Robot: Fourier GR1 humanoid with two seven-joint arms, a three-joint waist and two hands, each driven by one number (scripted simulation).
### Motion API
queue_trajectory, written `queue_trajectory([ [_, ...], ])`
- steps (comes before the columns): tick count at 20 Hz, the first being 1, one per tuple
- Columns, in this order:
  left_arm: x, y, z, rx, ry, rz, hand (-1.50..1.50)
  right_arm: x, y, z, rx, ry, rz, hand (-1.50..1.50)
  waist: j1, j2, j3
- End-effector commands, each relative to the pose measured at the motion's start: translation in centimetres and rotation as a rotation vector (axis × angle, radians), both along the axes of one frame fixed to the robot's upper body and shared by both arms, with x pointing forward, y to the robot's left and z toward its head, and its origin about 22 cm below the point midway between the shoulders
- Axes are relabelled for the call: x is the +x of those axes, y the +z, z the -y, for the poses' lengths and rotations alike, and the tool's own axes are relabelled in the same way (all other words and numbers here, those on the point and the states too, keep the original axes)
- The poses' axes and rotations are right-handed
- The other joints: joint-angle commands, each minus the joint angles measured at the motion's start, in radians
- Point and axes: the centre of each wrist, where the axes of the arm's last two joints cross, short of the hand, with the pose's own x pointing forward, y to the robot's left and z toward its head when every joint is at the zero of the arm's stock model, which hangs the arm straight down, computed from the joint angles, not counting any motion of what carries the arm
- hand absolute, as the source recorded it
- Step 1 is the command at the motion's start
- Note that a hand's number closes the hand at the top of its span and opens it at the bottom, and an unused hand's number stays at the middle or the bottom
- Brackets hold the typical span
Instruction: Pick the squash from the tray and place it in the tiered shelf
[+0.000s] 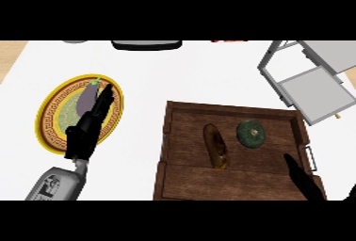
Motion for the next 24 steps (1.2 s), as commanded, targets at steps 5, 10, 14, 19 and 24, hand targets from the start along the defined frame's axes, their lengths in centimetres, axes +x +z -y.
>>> queue_trajectory([
  [5,1.0,0.9,-0.2,0.020,-0.024,0.011,0.00,-3.1,3.4,0.0,0.001,0.069,-0.238,-1.50,0.016,0.008,-0.004],
  [10,0.7,0.5,0.3,0.012,-0.033,0.021,0.00,-2.5,4.1,-1.0,0.014,0.176,-0.479,-1.50,0.050,0.020,-0.008],
  [14,1.0,1.4,1.5,0.008,-0.067,0.028,0.00,-2.1,5.3,-1.8,0.004,0.185,-0.681,-1.50,0.062,0.020,-0.008],
  [19,1.5,1.4,1.9,0.008,-0.059,0.010,0.00,-0.6,9.9,-3.7,-0.010,0.154,-0.818,-1.50,0.049,0.012,-0.005],
  [24,1.6,0.9,1.8,0.000,-0.065,0.000,0.00,2.4,13.5,-7.8,-0.016,0.140,-0.815,-1.50,0.049,0.008,-0.002],
])
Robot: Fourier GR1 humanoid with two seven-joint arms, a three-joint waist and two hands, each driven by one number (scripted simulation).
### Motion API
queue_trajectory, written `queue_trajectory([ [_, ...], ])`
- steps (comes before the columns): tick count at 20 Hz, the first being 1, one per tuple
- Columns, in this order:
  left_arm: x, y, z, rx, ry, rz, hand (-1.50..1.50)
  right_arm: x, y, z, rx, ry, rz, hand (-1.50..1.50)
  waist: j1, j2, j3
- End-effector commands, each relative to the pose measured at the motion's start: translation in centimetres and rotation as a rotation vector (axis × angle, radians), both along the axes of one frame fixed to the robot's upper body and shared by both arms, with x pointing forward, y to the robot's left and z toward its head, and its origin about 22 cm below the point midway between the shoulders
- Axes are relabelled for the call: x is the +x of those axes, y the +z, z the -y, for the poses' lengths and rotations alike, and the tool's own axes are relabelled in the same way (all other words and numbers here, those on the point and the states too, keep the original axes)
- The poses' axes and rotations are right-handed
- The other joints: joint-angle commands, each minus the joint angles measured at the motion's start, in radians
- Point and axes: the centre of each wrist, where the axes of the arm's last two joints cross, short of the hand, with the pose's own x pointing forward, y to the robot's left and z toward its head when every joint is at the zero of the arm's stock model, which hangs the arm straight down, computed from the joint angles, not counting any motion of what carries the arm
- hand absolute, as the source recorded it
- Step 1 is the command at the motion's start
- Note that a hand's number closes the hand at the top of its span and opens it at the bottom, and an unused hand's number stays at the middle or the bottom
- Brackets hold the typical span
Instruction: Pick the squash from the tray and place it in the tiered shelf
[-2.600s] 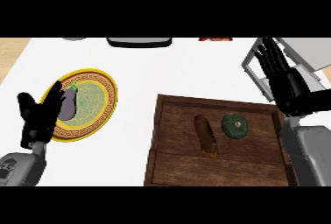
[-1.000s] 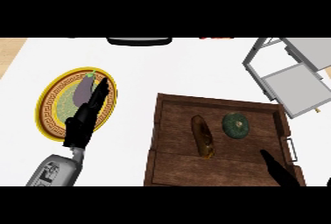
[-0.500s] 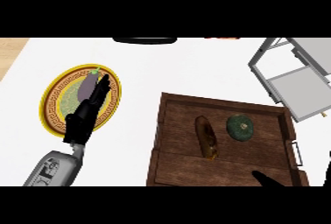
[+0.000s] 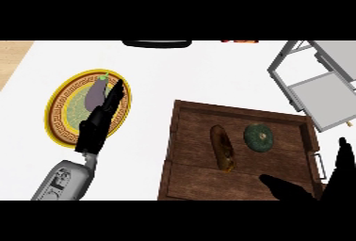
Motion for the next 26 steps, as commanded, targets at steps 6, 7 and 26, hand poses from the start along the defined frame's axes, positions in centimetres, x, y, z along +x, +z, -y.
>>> queue_trajectory([
  [6,-0.7,0.0,-0.6,0.002,0.005,-0.020,0.00,4.2,3.6,-4.3,-0.040,-0.074,-0.127,-1.50,-0.009,-0.009,0.005],
  [7,-1.1,-0.8,-1.5,0.001,0.011,-0.010,0.00,4.4,3.9,-4.2,-0.054,-0.078,-0.127,-1.50,-0.013,-0.009,0.005],
  [26,-0.8,-1.3,-1.1,0.001,0.038,-0.016,0.00,9.1,3.7,-3.9,-0.028,-0.106,-0.168,-1.50,-0.029,-0.010,0.007],
])
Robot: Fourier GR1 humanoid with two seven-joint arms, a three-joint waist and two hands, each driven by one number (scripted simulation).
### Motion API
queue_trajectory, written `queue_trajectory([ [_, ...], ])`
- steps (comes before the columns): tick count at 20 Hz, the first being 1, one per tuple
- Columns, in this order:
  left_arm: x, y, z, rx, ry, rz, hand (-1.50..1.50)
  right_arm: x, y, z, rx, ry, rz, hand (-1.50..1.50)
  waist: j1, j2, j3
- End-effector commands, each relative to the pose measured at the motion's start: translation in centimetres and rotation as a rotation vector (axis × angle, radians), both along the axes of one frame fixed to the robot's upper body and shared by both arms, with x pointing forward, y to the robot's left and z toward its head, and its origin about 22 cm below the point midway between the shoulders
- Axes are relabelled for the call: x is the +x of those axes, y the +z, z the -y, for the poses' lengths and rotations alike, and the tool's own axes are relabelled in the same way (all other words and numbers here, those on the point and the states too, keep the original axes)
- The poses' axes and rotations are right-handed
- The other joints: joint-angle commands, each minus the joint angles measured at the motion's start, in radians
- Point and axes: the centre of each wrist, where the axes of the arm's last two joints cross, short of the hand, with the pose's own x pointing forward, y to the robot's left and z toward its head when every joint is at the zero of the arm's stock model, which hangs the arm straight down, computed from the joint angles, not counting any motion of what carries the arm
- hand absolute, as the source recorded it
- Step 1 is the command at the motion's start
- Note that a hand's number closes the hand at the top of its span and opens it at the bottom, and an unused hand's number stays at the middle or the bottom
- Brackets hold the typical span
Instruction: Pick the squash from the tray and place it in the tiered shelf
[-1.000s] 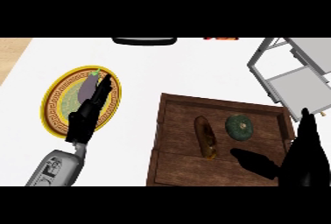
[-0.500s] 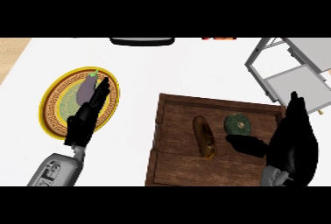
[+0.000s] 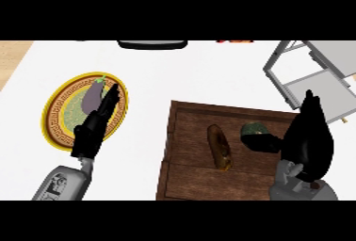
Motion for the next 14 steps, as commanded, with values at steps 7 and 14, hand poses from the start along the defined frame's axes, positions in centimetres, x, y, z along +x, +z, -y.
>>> queue_trajectory([
  [7,0.5,0.8,-0.5,0.000,0.006,0.011,0.00,1.1,-0.5,-0.3,0.104,-0.181,-0.142,-1.50,-0.006,-0.002,0.000],
  [14,-0.5,0.6,-0.7,-0.002,-0.007,-0.011,0.00,1.6,-2.8,-0.4,0.079,-0.211,-0.191,-1.50,0.001,-0.002,0.001],
])
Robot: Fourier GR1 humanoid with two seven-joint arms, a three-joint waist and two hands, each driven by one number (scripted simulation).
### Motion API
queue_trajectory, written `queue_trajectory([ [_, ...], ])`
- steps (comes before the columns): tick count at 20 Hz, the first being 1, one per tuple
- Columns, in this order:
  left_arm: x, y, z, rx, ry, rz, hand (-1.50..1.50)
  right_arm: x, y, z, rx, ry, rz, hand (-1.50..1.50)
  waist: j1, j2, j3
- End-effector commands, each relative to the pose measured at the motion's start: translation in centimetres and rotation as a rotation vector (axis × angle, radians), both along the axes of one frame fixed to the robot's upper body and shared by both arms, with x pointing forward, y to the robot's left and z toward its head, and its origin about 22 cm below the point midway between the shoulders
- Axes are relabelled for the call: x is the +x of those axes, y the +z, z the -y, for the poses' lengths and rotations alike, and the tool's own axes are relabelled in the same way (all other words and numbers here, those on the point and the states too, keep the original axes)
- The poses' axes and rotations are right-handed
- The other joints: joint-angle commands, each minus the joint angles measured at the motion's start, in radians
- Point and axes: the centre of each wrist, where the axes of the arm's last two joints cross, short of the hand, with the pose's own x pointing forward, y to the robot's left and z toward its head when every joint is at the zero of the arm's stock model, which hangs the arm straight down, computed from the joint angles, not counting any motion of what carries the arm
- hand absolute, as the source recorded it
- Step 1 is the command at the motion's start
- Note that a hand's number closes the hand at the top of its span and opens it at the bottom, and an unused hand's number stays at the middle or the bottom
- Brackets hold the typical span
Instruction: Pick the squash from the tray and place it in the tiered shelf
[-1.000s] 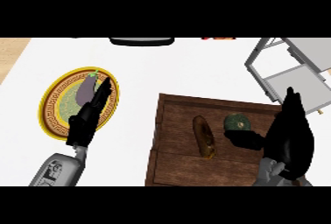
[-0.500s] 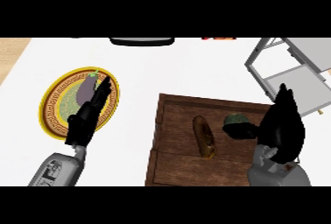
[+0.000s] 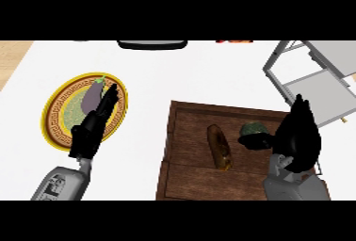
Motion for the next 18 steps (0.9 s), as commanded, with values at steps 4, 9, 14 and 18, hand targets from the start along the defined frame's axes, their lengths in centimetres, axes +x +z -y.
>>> queue_trajectory([
  [4,0.8,1.0,-0.5,-0.005,-0.001,-0.009,0.00,0.2,-0.7,-1.1,0.062,-0.178,-0.104,-1.50,-0.006,-0.001,0.000],
  [9,0.6,0.3,0.3,0.012,0.009,0.010,0.00,0.8,-1.7,-0.5,0.073,-0.220,-0.122,-1.50,-0.007,0.001,0.000],
  [14,-0.2,-0.1,-0.5,0.005,-0.014,0.006,0.00,0.9,-2.5,-1.0,0.097,-0.207,-0.127,-1.50,-0.001,0.001,0.001],
  [18,-0.2,-0.5,1.1,-0.006,0.008,0.004,0.00,0.5,-3.9,-1.2,0.103,-0.196,-0.130,-1.50,-0.006,0.001,0.001],
])
